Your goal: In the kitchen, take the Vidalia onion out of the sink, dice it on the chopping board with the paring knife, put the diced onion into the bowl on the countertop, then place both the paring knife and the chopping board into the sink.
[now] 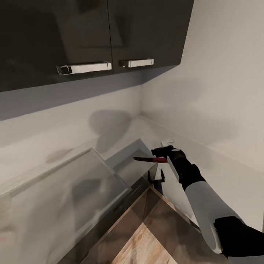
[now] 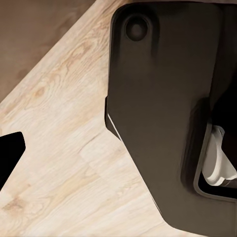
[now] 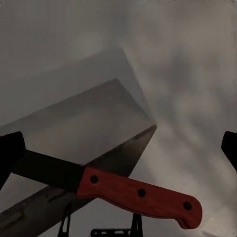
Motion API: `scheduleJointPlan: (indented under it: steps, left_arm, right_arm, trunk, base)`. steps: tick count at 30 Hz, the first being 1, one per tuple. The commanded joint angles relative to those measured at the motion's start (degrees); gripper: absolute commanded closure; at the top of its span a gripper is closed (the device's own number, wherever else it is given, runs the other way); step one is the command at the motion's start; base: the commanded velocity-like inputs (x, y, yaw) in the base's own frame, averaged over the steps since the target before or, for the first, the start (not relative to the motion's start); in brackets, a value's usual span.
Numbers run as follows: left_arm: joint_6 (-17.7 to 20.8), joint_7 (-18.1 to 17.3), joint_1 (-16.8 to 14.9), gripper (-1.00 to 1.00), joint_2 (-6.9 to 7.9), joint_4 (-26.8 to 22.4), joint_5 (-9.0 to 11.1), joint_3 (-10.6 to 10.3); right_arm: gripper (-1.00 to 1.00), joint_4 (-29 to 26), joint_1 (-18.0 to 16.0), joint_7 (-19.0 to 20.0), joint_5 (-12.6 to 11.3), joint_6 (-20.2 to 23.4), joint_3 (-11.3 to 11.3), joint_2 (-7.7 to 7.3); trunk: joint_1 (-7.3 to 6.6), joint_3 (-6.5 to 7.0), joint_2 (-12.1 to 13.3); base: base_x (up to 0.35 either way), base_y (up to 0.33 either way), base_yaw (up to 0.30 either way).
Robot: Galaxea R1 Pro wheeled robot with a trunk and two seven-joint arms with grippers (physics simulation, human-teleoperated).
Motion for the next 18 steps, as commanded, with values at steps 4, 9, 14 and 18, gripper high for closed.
scheduleJointPlan:
  steps: [4,9,14,18]
  left_arm:
    - [-0.1,0.4,0.0,-1.0,-0.28,-0.1,0.4,-0.3]
    - [-0.1,0.4,0.0,-1.0,-0.6,-0.1,0.4,-0.3]
    - [-0.1,0.4,0.0,-1.0,-0.66,-0.1,0.4,-0.3]
    - [-0.1,0.4,0.0,-1.0,-0.67,-0.1,0.4,-0.3]
  right_arm:
    - [-1.0,-0.2,0.0,0.4,0.6,0.3,0.0,-0.06]
    - [-1.0,-0.3,0.0,0.4,0.6,0.4,0.0,-0.11]
    - [-1.0,-0.3,0.0,0.4,0.7,0.4,0.1,-0.16]
    - [-1.0,-0.3,0.0,0.4,0.6,0.4,0.1,-0.17]
  trunk:
    - [0.04,-0.1,-0.1]
    - [0.04,-0.1,-0.1]
    - [0.04,-0.1,-0.1]
    - [0.04,-0.1,-0.1]
  base:
    - [0.0,-0.008,0.0]
    - [0.0,-0.126,0.0]
    - [0.0,-0.145,0.02]
    - [0.0,-0.027,0.129]
